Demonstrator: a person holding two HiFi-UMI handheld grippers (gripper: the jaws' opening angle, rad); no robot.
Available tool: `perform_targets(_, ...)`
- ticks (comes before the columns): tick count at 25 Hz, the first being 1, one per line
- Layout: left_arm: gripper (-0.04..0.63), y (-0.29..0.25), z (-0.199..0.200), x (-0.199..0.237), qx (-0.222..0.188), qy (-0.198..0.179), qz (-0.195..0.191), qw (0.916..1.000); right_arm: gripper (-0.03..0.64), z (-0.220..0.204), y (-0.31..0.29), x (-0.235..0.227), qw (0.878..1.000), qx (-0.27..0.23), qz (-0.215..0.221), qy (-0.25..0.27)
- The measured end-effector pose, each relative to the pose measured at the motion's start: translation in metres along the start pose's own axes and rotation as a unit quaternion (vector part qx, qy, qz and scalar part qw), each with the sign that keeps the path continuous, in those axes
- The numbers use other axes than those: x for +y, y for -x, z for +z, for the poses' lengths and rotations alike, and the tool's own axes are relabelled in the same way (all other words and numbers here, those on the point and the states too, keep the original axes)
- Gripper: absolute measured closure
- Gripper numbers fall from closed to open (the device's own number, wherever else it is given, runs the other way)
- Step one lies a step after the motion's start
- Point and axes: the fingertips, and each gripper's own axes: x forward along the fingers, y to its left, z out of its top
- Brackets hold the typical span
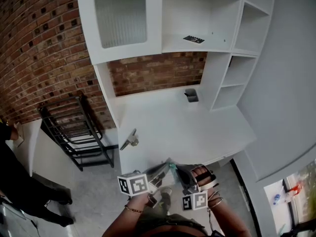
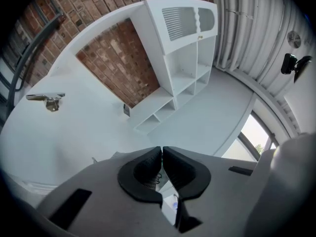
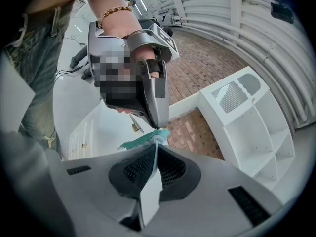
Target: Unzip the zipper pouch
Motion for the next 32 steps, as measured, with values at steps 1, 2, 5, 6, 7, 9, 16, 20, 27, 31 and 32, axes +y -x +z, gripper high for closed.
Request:
perform_targets(1, 0.584, -0.001, 0.0, 0.0, 0.003, -0.003, -0.001, 1.0, 0.606, -0.001, 0.0, 0.0, 1.0, 0.0, -0.001, -0.003)
perform_targets(2, 0.584, -0.002, -0.001, 0.001, 0.006, -0.007, -0.001, 1.0, 0.606, -0.001, 0.001, -0.001, 1.0, -0.001, -0.002, -0.007)
perform_targets(5, 0.589, -0.008, -0.004, 0.002, 0.016, -0.02, 0.003, 0.9997, 0.607, -0.005, 0.004, -0.002, 1.0, -0.002, -0.005, -0.025)
perform_targets(6, 0.591, -0.009, -0.005, 0.002, 0.018, -0.024, 0.004, 0.9995, 0.607, -0.007, 0.004, -0.004, 1.0, -0.001, -0.007, -0.03)
perform_targets(7, 0.591, -0.011, -0.005, 0.002, 0.02, -0.028, 0.006, 0.9994, 0.607, -0.008, 0.005, -0.005, 0.999, 0.0, -0.01, -0.033)
perform_targets(9, 0.591, -0.013, -0.006, 0.003, 0.025, -0.042, 0.019, 0.9986, 0.607, -0.009, 0.008, -0.009, 0.999, 0.0, -0.018, -0.039)
perform_targets(16, 0.591, -0.013, -0.006, 0.01, 0.035, -0.064, 0.041, 0.9965, 0.609, -0.009, 0.014, -0.015, 0.998, -0.008, -0.023, -0.056)
perform_targets(20, 0.591, -0.014, -0.007, 0.011, 0.037, -0.063, 0.044, 0.9963, 0.609, -0.01, 0.017, -0.015, 0.998, -0.009, -0.026, -0.061)
perform_targets(27, 0.591, -0.011, -0.008, 0.016, 0.031, -0.069, 0.055, 0.9956, 0.609, -0.011, 0.026, -0.025, 0.993, -0.02, -0.031, -0.114)
perform_targets(31, 0.591, -0.008, -0.006, 0.018, 0.029, -0.079, 0.064, 0.9944, 0.609, -0.012, 0.031, -0.032, 0.99, -0.024, -0.035, -0.138)
perform_targets(32, 0.591, -0.008, -0.005, 0.018, 0.028, -0.081, 0.067, 0.994, 0.609, -0.014, 0.032, -0.033, 0.989, -0.024, -0.036, -0.144)
